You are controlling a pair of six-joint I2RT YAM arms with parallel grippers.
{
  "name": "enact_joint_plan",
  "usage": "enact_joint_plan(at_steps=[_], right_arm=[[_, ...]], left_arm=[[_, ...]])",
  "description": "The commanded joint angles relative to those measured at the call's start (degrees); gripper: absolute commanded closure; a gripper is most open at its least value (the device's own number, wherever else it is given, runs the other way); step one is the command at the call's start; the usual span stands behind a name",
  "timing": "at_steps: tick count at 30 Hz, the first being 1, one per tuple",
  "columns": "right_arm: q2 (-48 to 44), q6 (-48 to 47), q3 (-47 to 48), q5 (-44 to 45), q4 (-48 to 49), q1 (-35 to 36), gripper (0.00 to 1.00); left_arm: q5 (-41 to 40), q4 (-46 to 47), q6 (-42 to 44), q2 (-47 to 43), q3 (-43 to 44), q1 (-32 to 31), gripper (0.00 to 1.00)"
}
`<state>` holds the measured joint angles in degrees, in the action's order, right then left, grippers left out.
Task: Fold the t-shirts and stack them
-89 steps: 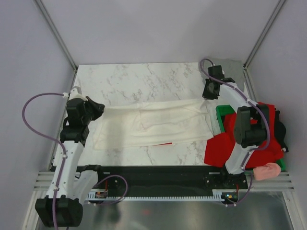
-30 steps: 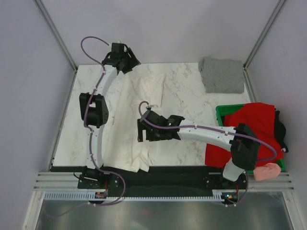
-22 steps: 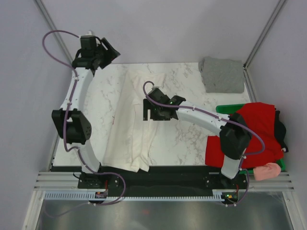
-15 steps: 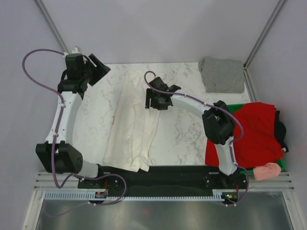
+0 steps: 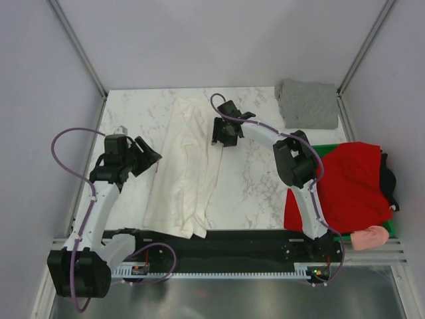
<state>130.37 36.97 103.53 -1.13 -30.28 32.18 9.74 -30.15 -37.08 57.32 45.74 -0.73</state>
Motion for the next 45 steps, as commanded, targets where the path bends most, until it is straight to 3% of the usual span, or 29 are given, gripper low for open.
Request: enact_joint_plan(at_steps=[1,3,4,6,9,13,15,17,18,21,22,26,29,32,33,37,39,45], right_arm=[[6.0,-0.9,1.9,-2.9,1.8,0.6,0.43],[7.3,-0.5,2.3,-3.0,3.1,0.2,0.57],[8.6,-0.5,3.2,-2.9,3.5,-0.2,0.71],[10.1,-0.1,6.1,-2.7,3.4,-2.6,0.91],[12.8,-0.9,9.9,-3.6,2.9,-7.9,0.93],[17.7,-6.7,22.5,-4.6,-0.6,-11.7,0.91],[19.7,-10.2,26.7,-5.6,-1.3,-12.2,0.87],[22.9,-12.4,33.3,-7.6,-1.2,-12.2,0.71],[23.9,-14.0,37.7,-8.3,-1.9,-12.4,0.43],[22.5,-15.6,39.2,-7.0,-3.2,-12.5,0.18],[18.6,-16.1,36.6,-5.0,-3.1,-12.8,0.09],[5.6,-14.7,26.1,-3.8,-2.6,-14.5,0.08],[-8.0,-12.2,9.9,-3.3,-1.5,-14.9,0.1],[-21.9,-7.6,-12.1,-6.1,3.1,-14.6,0.16],[-25.2,-6.1,-23.6,-8.4,4.7,-14.4,0.18],[-41.4,-0.9,-46.2,-11.1,10.9,-12.9,0.25],[-47.9,1.3,-55.2,-9.6,12.5,-11.7,0.28],[-56.4,6.7,-68.6,-9.4,17.1,-6.7,0.37]], left_arm=[[1.9,2.8,-0.6,-1.6,-1.5,-0.1,0.34],[2.3,2.9,-0.4,-1.5,-2.0,-0.1,0.34],[2.5,2.9,-0.4,-1.3,-2.1,-0.2,0.34],[2.8,2.9,-0.2,-1.1,-2.1,-0.6,0.35],[3.4,2.9,0.0,-1.0,-2.1,-1.0,0.35],[3.7,2.9,-1.2,-1.2,-2.3,-2.7,0.36],[3.4,3.0,-2.5,-1.2,-2.3,-4.3,0.36],[3.4,3.2,-3.4,-0.8,-2.2,-6.0,0.37],[3.7,3.2,-4.1,-0.5,-2.1,-6.6,0.37],[4.8,2.9,-5.0,-1.2,-1.7,-8.5,0.37],[4.9,2.6,-5.0,-1.7,-1.9,-8.8,0.37],[4.2,-0.3,-3.4,-5.6,-1.8,-9.1,0.37],[2.8,-4.6,-0.3,-9.1,-1.4,-9.1,0.36],[-0.1,-8.5,3.1,-13.5,-1.3,-9.1,0.36],[-0.8,-9.6,3.7,-14.6,-1.4,-9.0,0.36],[-2.2,-12.6,5.5,-20.4,-1.8,-9.1,0.35],[-1.4,-12.8,6.2,-21.9,-1.6,-9.1,0.35],[-3.0,-12.3,6.1,-24.7,-2.1,-9.1,0.34]])
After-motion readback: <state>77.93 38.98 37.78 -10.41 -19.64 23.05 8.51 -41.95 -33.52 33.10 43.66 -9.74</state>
